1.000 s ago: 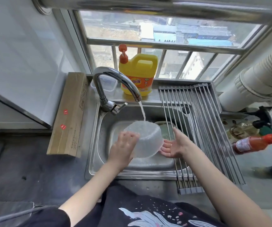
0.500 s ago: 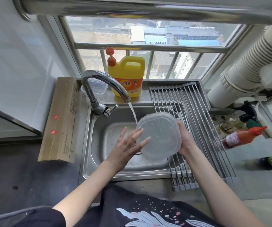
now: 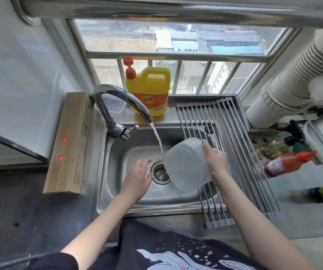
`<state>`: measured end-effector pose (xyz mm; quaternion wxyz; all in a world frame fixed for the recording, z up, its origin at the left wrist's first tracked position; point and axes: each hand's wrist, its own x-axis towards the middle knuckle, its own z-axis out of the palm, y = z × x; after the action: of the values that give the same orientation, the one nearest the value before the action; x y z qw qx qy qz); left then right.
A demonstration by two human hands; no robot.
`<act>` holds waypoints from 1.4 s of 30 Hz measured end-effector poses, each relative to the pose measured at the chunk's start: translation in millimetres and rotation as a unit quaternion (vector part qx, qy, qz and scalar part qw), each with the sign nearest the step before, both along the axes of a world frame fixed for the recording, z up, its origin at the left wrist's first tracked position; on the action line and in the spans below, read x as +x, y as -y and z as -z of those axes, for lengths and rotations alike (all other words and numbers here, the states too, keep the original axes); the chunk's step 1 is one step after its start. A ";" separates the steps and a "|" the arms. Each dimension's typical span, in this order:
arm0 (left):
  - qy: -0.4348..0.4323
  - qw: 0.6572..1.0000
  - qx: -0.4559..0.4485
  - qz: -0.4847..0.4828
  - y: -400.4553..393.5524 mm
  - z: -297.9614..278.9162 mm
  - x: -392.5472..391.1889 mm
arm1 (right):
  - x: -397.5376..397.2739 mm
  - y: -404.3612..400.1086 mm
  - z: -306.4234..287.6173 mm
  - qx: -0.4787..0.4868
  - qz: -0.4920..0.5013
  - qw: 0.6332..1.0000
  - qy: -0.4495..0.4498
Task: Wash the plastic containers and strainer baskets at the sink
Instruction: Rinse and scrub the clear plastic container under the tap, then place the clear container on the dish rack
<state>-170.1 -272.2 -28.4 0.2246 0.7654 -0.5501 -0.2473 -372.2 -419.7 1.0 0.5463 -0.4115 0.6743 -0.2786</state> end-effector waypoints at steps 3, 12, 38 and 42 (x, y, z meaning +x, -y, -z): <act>-0.351 0.909 0.167 -0.151 17.6 -20.5 -13.9 | -5.7 0.9 3.7 0.124 0.014 0.988 0.090; -0.626 0.743 0.135 -0.196 82.2 -28.1 -42.0 | -25.6 32.1 -5.8 0.074 0.098 0.978 0.170; -0.192 0.974 0.107 -0.056 262.1 10.9 -66.2 | -5.5 174.5 23.9 -0.264 -0.073 0.936 -0.220; -0.246 0.966 0.059 -0.054 218.9 1.0 -67.9 | 9.6 109.0 16.2 -0.486 -0.269 0.783 -0.279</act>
<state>-238.1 -491.1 -29.4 0.3204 0.7217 -0.4198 -0.4476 -362.6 -528.7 -15.1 0.1145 -0.8468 0.4345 -0.2846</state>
